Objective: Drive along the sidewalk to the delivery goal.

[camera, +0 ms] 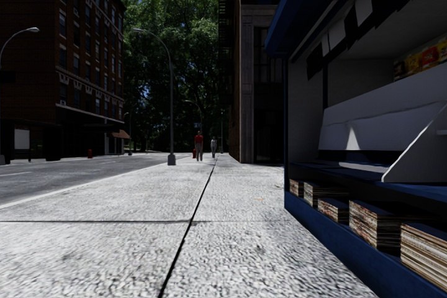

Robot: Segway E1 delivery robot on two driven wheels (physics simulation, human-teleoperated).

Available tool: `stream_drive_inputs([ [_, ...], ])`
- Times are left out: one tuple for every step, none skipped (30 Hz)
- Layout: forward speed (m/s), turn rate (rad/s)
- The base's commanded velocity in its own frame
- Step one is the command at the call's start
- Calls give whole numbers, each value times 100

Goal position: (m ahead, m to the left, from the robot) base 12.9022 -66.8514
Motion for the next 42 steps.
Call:
stream_drive_inputs([
  [200, 0],
  [200, 0],
  [200, 0],
  [200, 0],
  [200, 0],
  [200, 0],
  [200, 0],
  [200, 0],
  [200, 0],
  [200, 0],
  [200, 0],
  [200, 0],
  [200, 0],
  [200, 0],
  [200, 0],
  [200, 0],
  [200, 0],
  [200, 0],
  [200, 0],
  [200, 0],
  [200, 0],
  [200, 0],
  [200, 0],
  [200, 0],
  [200, 0],
  [200, 0],
  [200, 0],
  [200, 0],
  [200, 0],
  [200, 0],
  [200, 0],
  [200, 0],
  [200, 0],
  [200, 0],
  [200, 0],
  [200, 0],
  [200, 0],
  [200, 0],
  [200, 0],
  [200, 0],
  [200, 0],
  [200, 0],
])
